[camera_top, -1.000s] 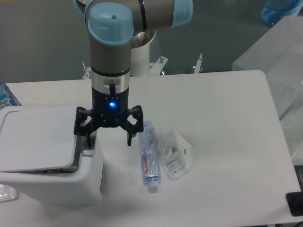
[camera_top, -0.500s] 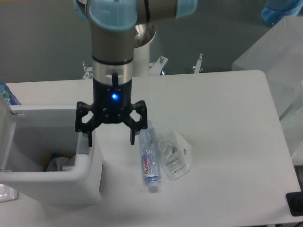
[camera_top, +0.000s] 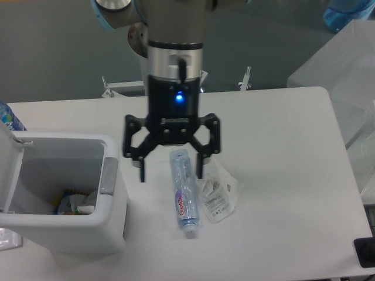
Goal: Open the trash can
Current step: 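Raise the gripper and withdraw it from the opened trash can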
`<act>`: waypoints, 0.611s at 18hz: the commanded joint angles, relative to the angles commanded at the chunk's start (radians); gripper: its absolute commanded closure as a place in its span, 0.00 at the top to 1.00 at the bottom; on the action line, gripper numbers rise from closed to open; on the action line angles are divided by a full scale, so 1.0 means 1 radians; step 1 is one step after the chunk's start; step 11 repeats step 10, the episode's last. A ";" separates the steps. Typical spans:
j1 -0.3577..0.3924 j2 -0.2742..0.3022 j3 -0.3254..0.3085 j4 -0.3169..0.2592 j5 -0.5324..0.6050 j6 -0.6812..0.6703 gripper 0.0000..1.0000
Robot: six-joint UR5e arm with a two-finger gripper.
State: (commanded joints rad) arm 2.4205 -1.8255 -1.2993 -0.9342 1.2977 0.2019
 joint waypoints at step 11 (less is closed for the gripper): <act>0.026 0.009 -0.054 -0.029 0.184 0.389 1.00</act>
